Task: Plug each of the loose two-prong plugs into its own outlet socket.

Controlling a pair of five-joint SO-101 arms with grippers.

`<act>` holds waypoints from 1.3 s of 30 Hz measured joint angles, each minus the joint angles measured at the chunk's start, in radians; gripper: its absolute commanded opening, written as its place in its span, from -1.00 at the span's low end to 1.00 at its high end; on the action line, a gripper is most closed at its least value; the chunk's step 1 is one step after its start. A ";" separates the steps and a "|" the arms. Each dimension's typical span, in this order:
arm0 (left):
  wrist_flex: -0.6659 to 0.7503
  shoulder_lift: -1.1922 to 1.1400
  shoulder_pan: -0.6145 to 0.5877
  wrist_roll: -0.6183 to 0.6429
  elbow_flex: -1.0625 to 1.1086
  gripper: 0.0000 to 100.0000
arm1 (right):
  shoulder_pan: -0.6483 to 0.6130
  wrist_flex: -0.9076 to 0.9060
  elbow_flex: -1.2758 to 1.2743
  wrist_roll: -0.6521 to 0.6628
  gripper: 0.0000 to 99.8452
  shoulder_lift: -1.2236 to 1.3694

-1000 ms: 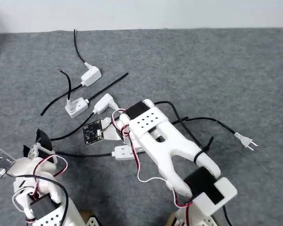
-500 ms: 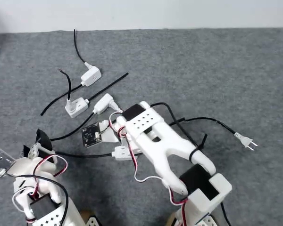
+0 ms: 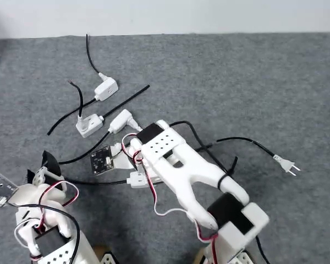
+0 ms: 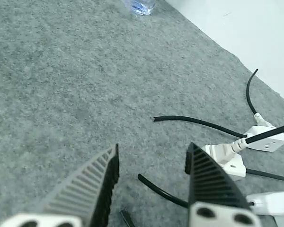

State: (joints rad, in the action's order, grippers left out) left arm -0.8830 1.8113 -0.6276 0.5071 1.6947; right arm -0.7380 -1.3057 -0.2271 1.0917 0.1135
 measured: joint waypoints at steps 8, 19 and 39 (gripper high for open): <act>0.000 0.000 -0.003 -0.107 0.000 -0.56 | -0.075 -0.215 0.183 -0.101 -0.10 -0.239; -0.005 0.000 0.261 -0.655 -0.061 -0.57 | 0.319 -0.445 0.471 -0.247 -0.27 -0.408; -0.393 -0.703 1.008 -1.148 -0.681 -0.57 | 0.729 0.319 -0.546 -0.879 -0.36 -0.600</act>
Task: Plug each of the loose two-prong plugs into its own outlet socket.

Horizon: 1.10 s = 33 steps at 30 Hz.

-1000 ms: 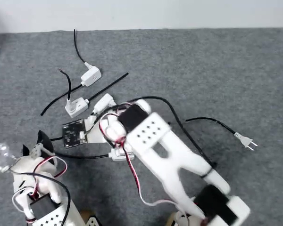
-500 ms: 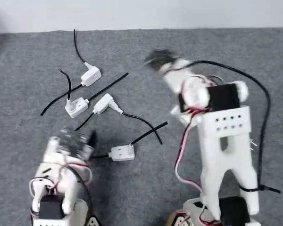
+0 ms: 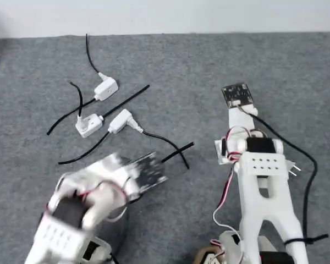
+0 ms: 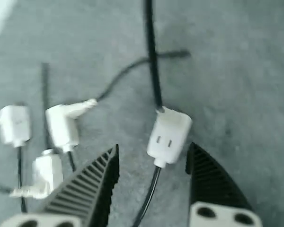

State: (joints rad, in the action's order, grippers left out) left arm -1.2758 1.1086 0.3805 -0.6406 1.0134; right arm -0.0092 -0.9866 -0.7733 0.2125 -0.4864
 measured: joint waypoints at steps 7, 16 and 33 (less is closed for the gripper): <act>0.216 -0.606 -0.021 -0.189 -0.077 -0.57 | 0.064 0.118 -0.057 0.000 -0.36 0.000; 0.338 -0.990 -0.021 -0.295 -0.178 -0.57 | 0.066 0.161 -0.083 0.000 -0.36 0.000; 0.021 -1.359 -0.014 -0.315 -0.582 -0.98 | 0.063 0.195 -0.120 0.000 -0.36 -0.002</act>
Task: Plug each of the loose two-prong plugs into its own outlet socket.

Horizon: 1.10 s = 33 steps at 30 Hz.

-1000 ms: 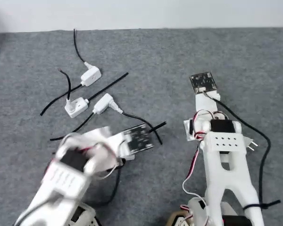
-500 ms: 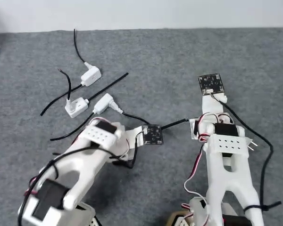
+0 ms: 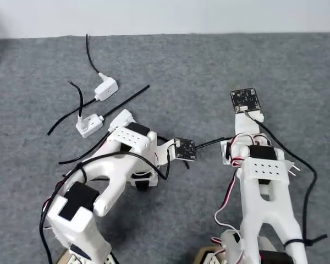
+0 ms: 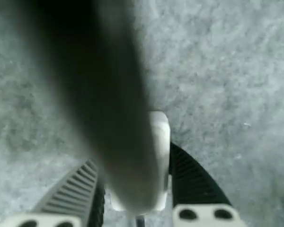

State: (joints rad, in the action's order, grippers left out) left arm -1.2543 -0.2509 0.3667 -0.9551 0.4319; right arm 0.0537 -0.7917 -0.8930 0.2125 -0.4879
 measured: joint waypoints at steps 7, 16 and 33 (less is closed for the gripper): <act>-0.097 0.233 -0.196 -0.002 -0.106 -0.97 | -0.002 0.038 -0.021 0.000 -0.36 0.000; 0.150 0.287 -0.568 0.043 -0.133 -0.93 | -0.074 0.054 -0.054 0.054 -0.36 0.000; 0.141 0.338 -0.612 0.137 -0.135 -0.35 | -0.074 0.066 -0.058 0.068 -0.36 0.000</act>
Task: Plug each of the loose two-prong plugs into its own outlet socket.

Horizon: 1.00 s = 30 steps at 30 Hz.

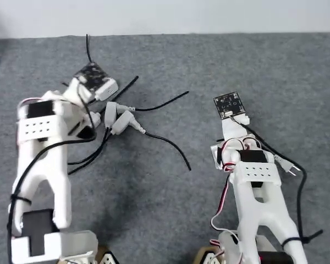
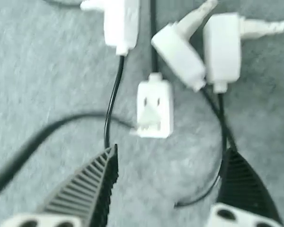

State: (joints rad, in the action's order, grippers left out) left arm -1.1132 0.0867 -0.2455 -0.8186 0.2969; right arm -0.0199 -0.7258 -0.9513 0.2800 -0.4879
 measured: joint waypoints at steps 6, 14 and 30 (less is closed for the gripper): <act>-0.138 0.110 -0.195 -0.100 0.000 -0.44 | -0.002 0.000 0.000 0.000 -0.36 0.000; -0.204 0.236 -0.733 -0.371 0.028 -0.43 | -0.037 0.015 -0.011 0.000 -0.36 0.000; 0.491 0.114 -1.089 0.038 0.339 -0.43 | -0.083 0.025 -0.058 0.071 -0.36 0.000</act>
State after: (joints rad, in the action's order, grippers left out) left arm -0.6222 0.2002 -1.3349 -0.7802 0.6360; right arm -0.1028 -0.7012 -1.0096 0.3506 -0.4879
